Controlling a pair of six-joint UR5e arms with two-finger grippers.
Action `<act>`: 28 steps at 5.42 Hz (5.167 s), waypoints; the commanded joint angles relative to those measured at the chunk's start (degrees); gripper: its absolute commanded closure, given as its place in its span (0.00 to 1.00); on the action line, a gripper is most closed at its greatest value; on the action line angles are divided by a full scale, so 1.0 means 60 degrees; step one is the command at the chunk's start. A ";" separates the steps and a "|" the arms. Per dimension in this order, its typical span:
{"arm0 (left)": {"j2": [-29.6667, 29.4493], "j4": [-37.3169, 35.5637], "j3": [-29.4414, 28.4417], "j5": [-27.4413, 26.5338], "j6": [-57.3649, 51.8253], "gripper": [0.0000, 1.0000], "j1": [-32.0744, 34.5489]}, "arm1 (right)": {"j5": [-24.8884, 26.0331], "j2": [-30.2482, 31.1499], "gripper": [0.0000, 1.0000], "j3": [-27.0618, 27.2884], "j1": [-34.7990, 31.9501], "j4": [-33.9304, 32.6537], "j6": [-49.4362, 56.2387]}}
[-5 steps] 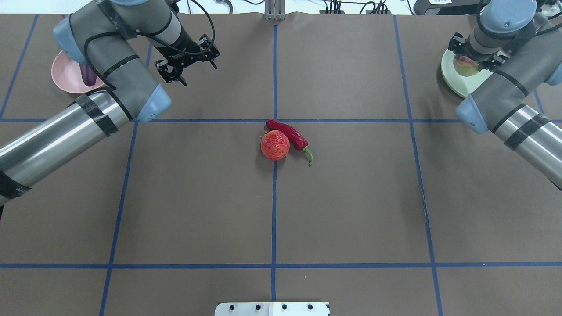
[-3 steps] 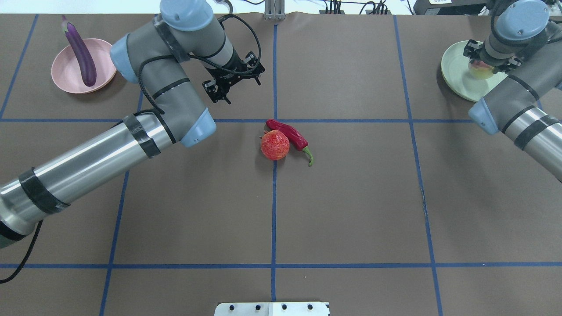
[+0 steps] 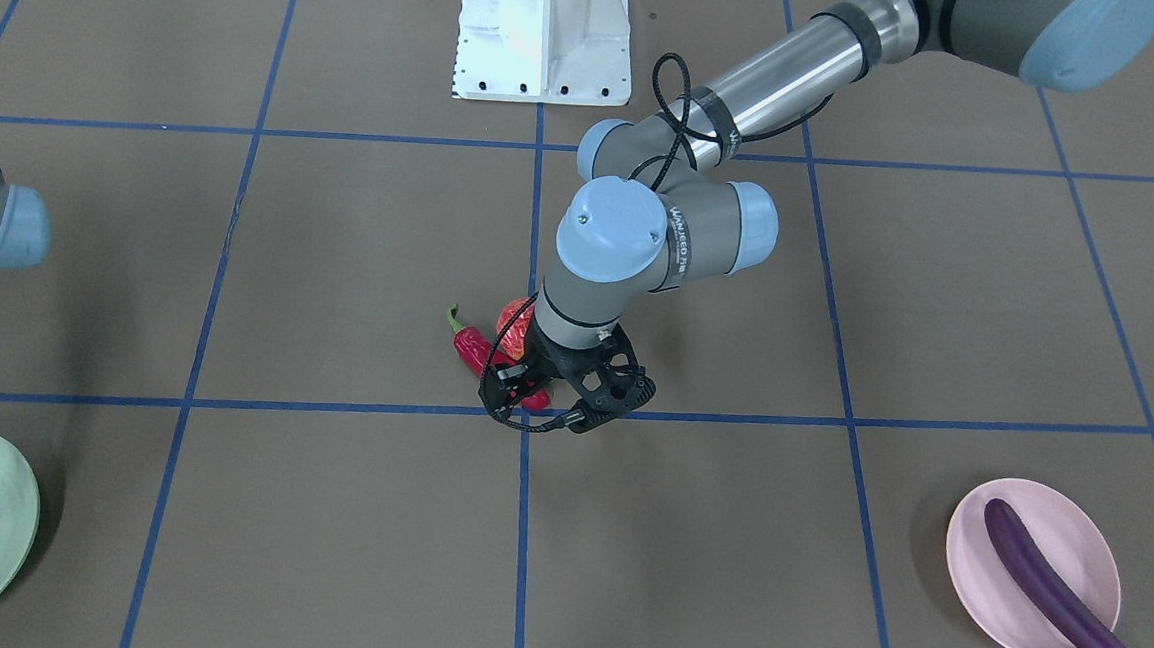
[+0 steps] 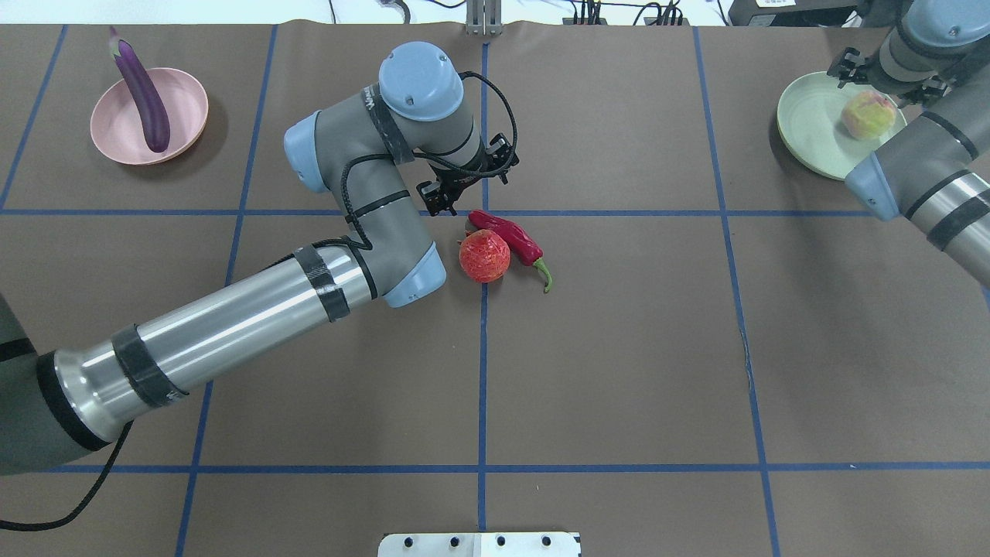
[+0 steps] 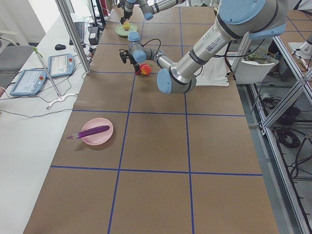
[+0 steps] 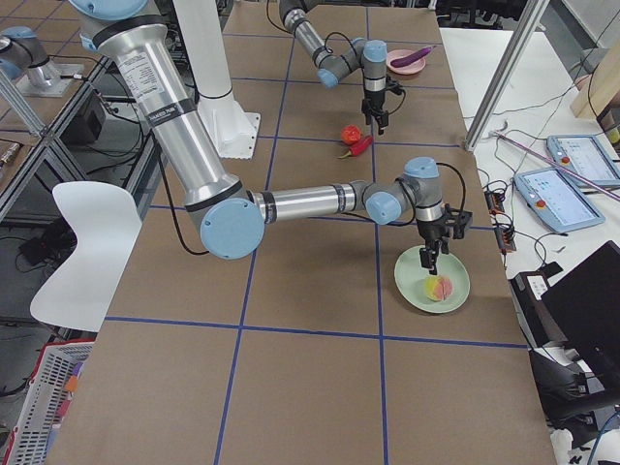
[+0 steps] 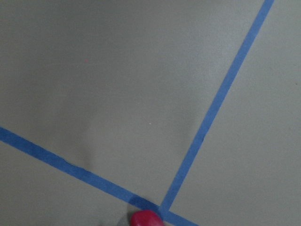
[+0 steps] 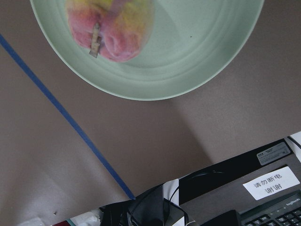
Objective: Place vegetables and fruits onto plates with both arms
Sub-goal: 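Grasp the red chili pepper with the left gripper, then carry the chili onto the pink plate while the right gripper withdraws, then move the right gripper to the red pomegranate and grasp it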
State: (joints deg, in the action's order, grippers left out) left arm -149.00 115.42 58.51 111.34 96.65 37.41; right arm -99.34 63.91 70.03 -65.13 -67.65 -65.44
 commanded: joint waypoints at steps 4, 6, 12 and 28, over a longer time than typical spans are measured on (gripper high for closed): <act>-0.0435 0.0276 -0.0771 -0.0437 0.0049 0.20 -0.0566 | -0.0246 0.0101 0.00 0.0150 -0.0059 -0.0018 0.0154; -0.0566 0.0276 -0.0859 -0.0437 0.0108 0.83 -0.0610 | -0.0246 0.0115 0.00 0.0150 -0.0059 -0.0018 0.0169; 0.0202 0.0129 -0.0361 0.0861 -0.1128 1.00 0.2632 | -0.3375 0.0116 0.00 0.2123 0.0303 -0.0106 -0.0821; 0.2098 0.0173 -0.1358 0.0442 -0.3598 0.00 0.4634 | 0.1525 -0.2021 0.00 0.3596 0.6753 0.0010 -1.0464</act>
State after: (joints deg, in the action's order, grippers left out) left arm -136.49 116.62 49.92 113.99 75.04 65.34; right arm -91.84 53.75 94.32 -25.10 -67.89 -126.51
